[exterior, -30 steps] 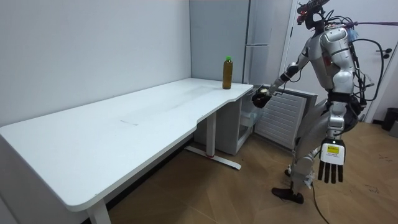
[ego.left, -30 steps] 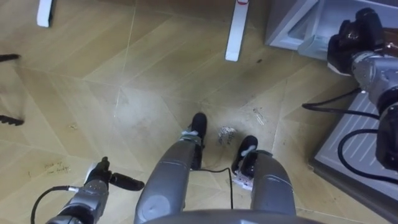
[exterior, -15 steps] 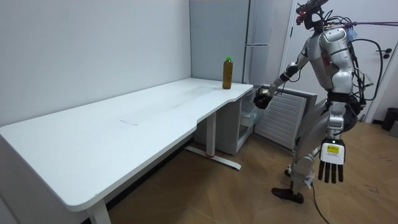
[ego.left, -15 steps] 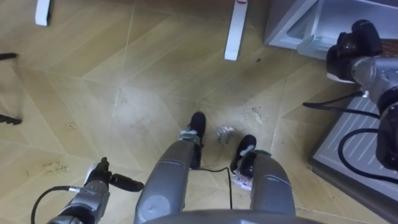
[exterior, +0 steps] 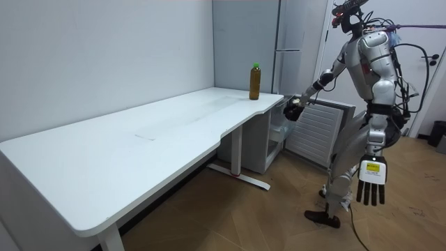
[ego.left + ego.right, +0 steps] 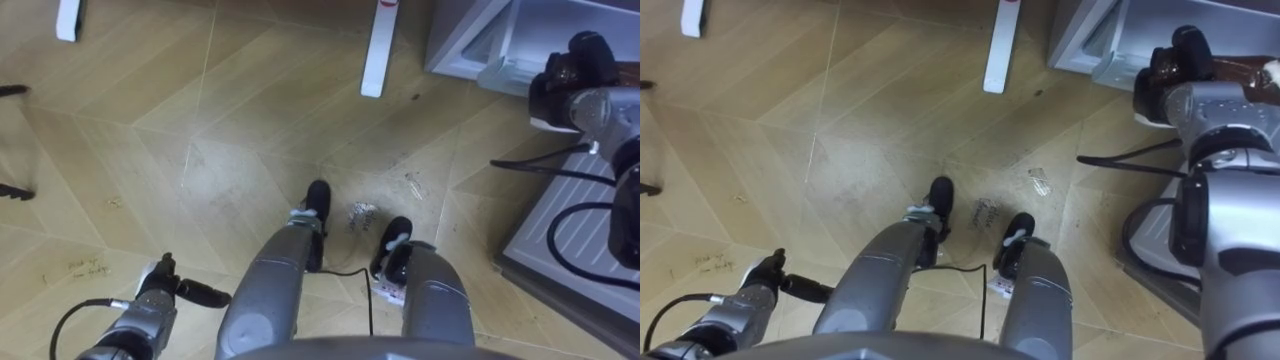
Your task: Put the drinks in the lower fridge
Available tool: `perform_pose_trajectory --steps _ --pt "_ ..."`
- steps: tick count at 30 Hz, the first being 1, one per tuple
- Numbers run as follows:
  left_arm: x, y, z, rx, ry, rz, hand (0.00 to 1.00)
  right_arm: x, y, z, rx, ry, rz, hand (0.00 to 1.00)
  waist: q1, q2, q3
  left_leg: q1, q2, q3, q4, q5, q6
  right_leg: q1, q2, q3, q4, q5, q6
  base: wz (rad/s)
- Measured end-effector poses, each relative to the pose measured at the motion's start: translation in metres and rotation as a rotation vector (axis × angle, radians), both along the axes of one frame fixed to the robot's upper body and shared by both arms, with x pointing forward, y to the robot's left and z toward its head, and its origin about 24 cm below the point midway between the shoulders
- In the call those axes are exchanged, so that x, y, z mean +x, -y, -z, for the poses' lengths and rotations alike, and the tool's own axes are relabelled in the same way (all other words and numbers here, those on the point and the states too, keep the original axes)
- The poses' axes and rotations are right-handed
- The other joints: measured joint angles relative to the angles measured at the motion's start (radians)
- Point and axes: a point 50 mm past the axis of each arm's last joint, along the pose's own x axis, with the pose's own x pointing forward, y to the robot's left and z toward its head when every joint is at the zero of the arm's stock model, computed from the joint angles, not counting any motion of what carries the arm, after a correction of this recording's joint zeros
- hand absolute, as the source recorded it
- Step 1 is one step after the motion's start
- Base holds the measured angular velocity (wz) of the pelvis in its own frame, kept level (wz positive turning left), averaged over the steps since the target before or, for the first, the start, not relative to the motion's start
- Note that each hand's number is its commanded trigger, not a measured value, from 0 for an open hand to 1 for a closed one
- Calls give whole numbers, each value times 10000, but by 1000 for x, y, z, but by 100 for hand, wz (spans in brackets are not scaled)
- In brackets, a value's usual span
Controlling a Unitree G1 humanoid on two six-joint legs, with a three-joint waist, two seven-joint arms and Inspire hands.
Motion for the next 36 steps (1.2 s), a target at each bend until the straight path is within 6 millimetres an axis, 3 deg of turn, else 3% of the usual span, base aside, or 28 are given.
perform_pose_trajectory --steps 12,14,15,36 --pt "2 -5 -2 138 61 246 0 9 -1 -11 -341 942 -365 100 -53 -86 -57 75 22 147 -60 1 1 -7 -27 18 14 26 -39 -2" --pt "2 -5 -3 108 118 225 0 9 -1 -11 -352 934 -380 18 -64 -88 -56 87 19 154 -63 4 6 9 -32 18 22 27 -40 0" --pt "2 -5 -3 98 115 234 0 9 -1 -11 -352 930 -379 0 -60 -89 -55 90 19 153 -62 5 7 14 -32 17 22 27 -40 0" --pt "2 0 -1 -129 84 682 0 9 1 -13 -517 1125 -418 0 -225 -111 -40 100 15 180 -152 7 12 13 -31 51 -15 -29 4 0"
